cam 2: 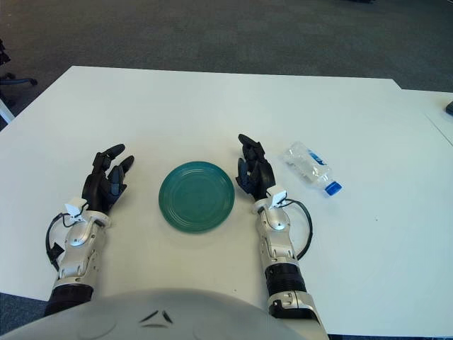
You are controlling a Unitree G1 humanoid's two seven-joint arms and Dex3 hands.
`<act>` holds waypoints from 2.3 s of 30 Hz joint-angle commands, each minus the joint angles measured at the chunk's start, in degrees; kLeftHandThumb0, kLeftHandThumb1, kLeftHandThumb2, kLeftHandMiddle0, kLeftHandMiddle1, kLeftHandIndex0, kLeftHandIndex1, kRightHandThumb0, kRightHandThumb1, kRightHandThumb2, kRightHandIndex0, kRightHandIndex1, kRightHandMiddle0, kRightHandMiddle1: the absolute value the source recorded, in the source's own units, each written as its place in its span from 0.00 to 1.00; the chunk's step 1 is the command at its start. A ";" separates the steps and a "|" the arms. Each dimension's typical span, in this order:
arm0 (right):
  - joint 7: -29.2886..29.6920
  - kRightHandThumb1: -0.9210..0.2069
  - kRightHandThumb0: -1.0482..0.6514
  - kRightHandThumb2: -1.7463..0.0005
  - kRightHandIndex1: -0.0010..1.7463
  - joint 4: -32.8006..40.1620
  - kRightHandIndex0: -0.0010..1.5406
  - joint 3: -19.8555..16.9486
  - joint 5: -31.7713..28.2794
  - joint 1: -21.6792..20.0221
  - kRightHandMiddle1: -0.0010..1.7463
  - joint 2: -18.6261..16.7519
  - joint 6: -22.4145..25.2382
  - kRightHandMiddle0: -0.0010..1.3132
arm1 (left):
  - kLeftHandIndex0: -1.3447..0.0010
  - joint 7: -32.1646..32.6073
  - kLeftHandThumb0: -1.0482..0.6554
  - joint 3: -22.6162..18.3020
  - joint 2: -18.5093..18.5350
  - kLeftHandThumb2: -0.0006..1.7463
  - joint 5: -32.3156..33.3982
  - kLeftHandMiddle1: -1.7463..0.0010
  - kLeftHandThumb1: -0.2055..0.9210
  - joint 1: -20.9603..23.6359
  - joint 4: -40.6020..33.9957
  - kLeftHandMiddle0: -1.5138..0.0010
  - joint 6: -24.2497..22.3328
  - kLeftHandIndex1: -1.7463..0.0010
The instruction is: Put the bottle into the plate.
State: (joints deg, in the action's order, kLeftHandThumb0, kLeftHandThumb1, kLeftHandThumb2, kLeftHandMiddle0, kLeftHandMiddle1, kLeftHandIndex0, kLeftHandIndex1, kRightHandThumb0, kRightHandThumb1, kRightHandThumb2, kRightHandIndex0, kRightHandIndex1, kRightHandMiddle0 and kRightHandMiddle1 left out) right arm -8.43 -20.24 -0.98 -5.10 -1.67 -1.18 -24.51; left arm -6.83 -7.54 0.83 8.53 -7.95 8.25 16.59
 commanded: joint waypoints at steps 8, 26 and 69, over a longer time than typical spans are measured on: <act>-0.10 0.00 0.22 0.61 0.00 -0.66 0.20 -0.26 -0.41 0.13 0.31 -0.04 0.79 0.00 | 0.94 -0.17 0.26 0.04 0.20 0.30 0.03 0.77 1.00 -0.59 0.67 0.76 -0.39 0.41; 0.43 0.00 0.20 0.61 0.00 0.12 0.20 -0.44 0.27 -1.79 0.32 0.50 1.90 0.00 | 0.94 -0.06 0.26 0.20 0.08 0.29 -0.06 0.77 0.99 -0.52 0.58 0.76 -0.64 0.41; 19.99 0.00 0.04 0.72 0.01 8.07 0.21 0.33 42.17 -29.45 0.44 29.29 6.09 0.00 | 0.96 -0.72 0.24 1.59 -0.63 0.30 -0.11 0.81 0.98 1.91 5.62 0.75 1.82 0.41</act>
State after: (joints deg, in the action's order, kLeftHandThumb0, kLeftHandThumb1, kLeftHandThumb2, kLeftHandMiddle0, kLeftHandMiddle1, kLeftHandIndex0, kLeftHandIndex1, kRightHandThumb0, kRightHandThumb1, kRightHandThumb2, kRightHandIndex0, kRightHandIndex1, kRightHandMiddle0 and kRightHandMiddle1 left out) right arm 8.36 -12.00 -1.70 31.70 -27.77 25.00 -19.64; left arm -6.86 -6.21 -0.03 8.49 -5.54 11.93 19.32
